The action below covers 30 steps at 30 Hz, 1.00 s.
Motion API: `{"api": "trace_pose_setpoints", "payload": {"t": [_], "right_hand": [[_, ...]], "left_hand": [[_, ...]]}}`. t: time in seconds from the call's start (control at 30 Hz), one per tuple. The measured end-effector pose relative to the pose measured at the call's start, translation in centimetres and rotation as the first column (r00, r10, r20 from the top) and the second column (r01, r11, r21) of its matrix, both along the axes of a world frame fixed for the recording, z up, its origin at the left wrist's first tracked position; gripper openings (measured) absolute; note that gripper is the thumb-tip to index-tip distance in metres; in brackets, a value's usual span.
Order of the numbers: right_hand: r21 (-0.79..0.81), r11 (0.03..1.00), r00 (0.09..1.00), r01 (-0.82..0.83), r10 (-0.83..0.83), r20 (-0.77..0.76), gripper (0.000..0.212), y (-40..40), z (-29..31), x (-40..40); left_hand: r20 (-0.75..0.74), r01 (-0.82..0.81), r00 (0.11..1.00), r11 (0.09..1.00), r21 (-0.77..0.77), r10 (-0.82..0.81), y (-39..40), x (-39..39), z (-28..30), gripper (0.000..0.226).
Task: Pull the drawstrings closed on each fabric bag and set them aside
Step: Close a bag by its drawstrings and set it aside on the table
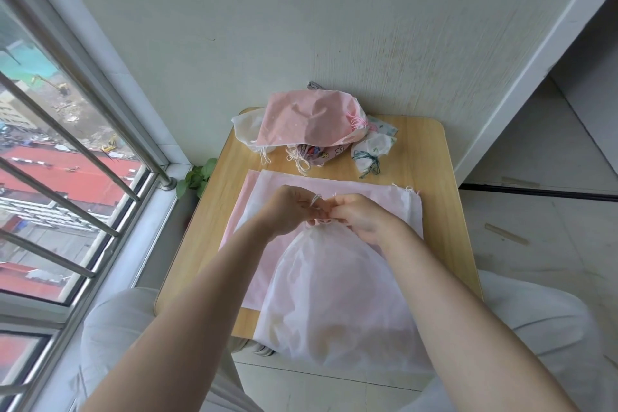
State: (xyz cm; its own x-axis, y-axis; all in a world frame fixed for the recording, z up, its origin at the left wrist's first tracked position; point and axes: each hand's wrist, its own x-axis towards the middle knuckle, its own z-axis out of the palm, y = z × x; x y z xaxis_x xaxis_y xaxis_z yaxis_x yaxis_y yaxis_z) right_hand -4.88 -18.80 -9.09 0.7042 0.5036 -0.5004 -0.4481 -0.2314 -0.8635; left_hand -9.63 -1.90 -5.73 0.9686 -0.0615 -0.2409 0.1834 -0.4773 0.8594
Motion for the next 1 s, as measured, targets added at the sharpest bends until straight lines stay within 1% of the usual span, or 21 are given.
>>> {"api": "trace_pose_setpoints", "payload": {"t": [0.07, 0.17, 0.3, 0.43, 0.57, 0.7, 0.8, 0.83, 0.87, 0.9, 0.93, 1.0], "right_hand": [[0.021, 1.000, 0.996, -0.013, 0.015, -0.086, 0.023, -0.2, -0.4, 0.3], [0.050, 0.997, 0.984, -0.052, 0.059, -0.169, 0.020, -0.4, -0.4, 0.4], [0.140, 0.986, 0.952, -0.086, 0.122, -0.281, 0.020, -0.5, -0.4, 0.4], [0.114, 0.992, 0.946, -0.054, 0.087, -0.312, 0.016, -0.2, -0.4, 0.5], [0.042, 0.997, 0.936, -0.059, 0.070, -0.345, 0.026, 0.3, -0.4, 0.6], [0.000, 1.000, 0.938, -0.031, 0.030, -0.345, 0.038, 0.7, -0.3, 0.7], [-0.004, 0.999, 0.927, -0.042, 0.038, -0.373, 0.024, 0.8, -0.3, 0.7], [0.000, 0.999, 0.921, -0.040, 0.037, -0.387, 0.020, 0.8, -0.2, 0.7], [-0.002, 1.000, 0.922, -0.030, 0.027, -0.387, 0.015, 0.8, -0.1, 0.6], [-0.017, 1.000, 0.927, -0.009, 0.002, -0.376, 0.009, 0.8, 0.1, 0.6], [-0.039, 0.999, 0.935, 0.026, -0.038, -0.354, 0.008, 0.9, 0.2, 0.6], [-0.086, 0.990, 0.947, 0.115, -0.135, -0.293, 0.016, 0.9, 0.5, 0.5]], "left_hand": [[0.021, -0.022, 1.000, 1.000, -0.006, 0.022, 0.2, -0.1, -0.2, 0.017], [0.045, -0.094, 0.994, 0.995, -0.034, 0.096, 0.1, -0.3, -0.6, 0.019], [0.107, -0.157, 0.982, 0.988, 0.010, 0.155, -0.5, -0.4, -1.2, 0.020], [0.129, -0.201, 0.972, 0.979, 0.026, 0.196, -1.1, -0.3, -1.5, 0.024], [0.126, -0.243, 0.964, 0.968, 0.065, 0.234, -1.4, 0.0, -1.7, 0.026], [0.128, -0.263, 0.959, 0.961, 0.083, 0.252, -1.4, 0.0, -2.1, 0.022], [0.114, -0.289, 0.953, 0.954, 0.082, 0.279, -1.0, 0.0, -2.2, 0.016], [0.097, -0.310, 0.947, 0.950, 0.036, 0.305, -0.9, 0.0, -2.1, 0.014], [0.065, -0.333, 0.940, 0.942, -0.043, 0.335, -0.9, -0.1, -2.0, 0.012], [0.020, -0.354, 0.933, 0.926, -0.128, 0.360, -0.8, -0.2, -1.8, 0.012], [-0.034, -0.371, 0.927, 0.905, -0.207, 0.372, -0.7, -0.3, -1.6, 0.012], [-0.155, -0.389, 0.921, 0.857, -0.339, 0.357, -0.5, -0.6, -1.7, 0.008]]}}
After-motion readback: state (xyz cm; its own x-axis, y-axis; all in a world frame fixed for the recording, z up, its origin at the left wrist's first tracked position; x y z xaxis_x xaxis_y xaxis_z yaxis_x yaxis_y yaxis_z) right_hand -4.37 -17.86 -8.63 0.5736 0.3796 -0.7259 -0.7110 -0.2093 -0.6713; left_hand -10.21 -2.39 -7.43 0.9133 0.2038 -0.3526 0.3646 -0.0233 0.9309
